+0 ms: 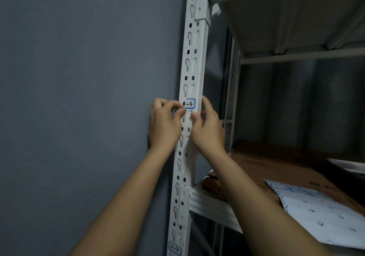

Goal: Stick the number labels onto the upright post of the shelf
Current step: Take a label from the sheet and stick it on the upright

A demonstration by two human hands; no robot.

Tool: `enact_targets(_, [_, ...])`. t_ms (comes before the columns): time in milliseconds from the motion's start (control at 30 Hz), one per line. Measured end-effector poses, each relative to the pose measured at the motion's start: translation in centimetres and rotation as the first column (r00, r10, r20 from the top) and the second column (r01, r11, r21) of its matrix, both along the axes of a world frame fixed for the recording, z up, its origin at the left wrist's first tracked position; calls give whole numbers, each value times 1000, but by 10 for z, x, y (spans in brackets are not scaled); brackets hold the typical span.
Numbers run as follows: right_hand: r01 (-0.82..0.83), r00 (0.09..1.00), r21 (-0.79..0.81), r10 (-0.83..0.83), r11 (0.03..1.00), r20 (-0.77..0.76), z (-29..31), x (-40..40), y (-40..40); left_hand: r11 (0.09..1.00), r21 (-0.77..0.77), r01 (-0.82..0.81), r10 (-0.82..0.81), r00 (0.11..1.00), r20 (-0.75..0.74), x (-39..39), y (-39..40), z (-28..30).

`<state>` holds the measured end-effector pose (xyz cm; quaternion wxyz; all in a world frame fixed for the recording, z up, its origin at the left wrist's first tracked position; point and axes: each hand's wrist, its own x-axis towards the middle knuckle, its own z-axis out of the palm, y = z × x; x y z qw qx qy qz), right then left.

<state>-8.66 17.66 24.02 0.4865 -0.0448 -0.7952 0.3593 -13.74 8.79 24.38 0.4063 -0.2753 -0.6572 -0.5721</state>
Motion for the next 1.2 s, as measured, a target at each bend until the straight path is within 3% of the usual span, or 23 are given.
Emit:
enact_targets(100, [7, 1000, -18, -6, 1000, 30, 2, 3, -3, 996, -81, -46, 47, 999, 8, 3, -5, 3])
enact_targets(400, [-10, 1000, -45, 11, 999, 28, 4, 7, -11, 994, -15, -110, 110, 993, -43, 12, -9, -10])
enact_targets(700, [-16, 1000, -30, 17, 999, 14, 3, 6, -6, 984, -20, -177, 177, 984, -2, 15, -1, -6])
enact_targets(967, [-9, 1000, -13, 10, 1000, 12, 2, 6, -3, 903, -213, -373, 351, 927, -132, 24, -4, 6])
enact_targets(1200, [-27, 1000, -14, 26, 1000, -10, 1, 0, -3, 932, -240, -271, 258, 962, -86, 23, -8, 7])
